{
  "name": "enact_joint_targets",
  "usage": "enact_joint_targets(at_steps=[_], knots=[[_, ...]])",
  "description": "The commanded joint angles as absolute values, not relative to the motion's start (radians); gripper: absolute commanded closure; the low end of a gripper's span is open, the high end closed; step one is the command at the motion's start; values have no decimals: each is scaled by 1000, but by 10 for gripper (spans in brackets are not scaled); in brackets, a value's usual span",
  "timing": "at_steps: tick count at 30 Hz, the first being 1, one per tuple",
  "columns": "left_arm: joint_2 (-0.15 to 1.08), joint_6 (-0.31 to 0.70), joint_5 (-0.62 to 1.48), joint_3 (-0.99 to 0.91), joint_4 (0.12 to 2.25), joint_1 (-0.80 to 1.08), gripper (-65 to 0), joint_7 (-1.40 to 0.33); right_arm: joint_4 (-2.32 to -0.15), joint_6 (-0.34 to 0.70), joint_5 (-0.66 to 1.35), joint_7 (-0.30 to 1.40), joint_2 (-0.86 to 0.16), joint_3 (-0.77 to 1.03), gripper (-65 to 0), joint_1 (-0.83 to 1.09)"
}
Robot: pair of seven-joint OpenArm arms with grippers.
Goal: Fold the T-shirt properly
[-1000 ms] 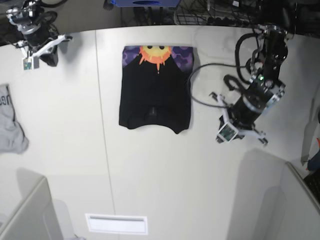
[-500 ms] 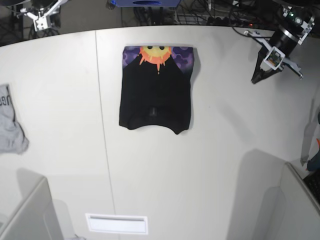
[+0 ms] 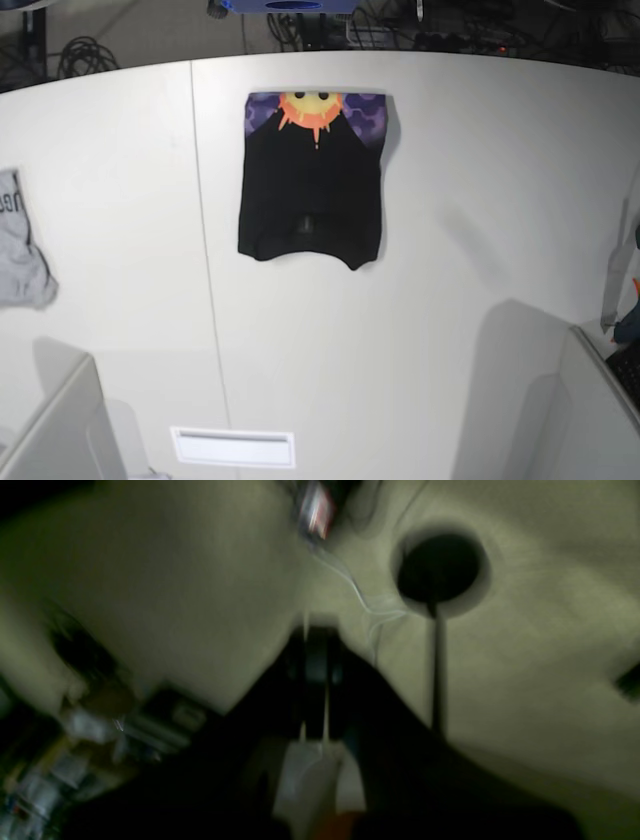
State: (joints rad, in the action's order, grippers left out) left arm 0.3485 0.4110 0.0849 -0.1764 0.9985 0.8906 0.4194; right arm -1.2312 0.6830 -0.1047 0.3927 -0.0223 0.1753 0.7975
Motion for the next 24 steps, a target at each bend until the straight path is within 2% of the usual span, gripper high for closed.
enact_joint_targets(at_steps=[1, 4, 7, 11, 14, 18, 24], knots=[[348, 410, 88, -150, 874, 860, 0, 473, -1158, 698, -101, 377, -24, 151, 0, 782], [321, 409, 88, -30, 412, 657, 0, 665, -842, 604, -104, 277, -54, 96, 0, 651], [289, 409, 88, 117, 0, 426, 0, 753, -463, 469, -104, 81, -93, -12, 0, 495], [246, 409, 90, 346, 0, 288, 0, 654, -102, 265, -104, -252, -96, -119, 0, 334], [245, 409, 99, 427, 7, 260, 0, 475, -64, 157, -104, -280, -84, -133, 0, 305], [245, 407, 99, 387, 122, 254, 0, 326, -93, 147, -104, -280, -76, -104, 0, 305], [246, 407, 97, 361, 128, 257, 0, 325, -94, 147, -104, -283, -71, -82, 0, 305]])
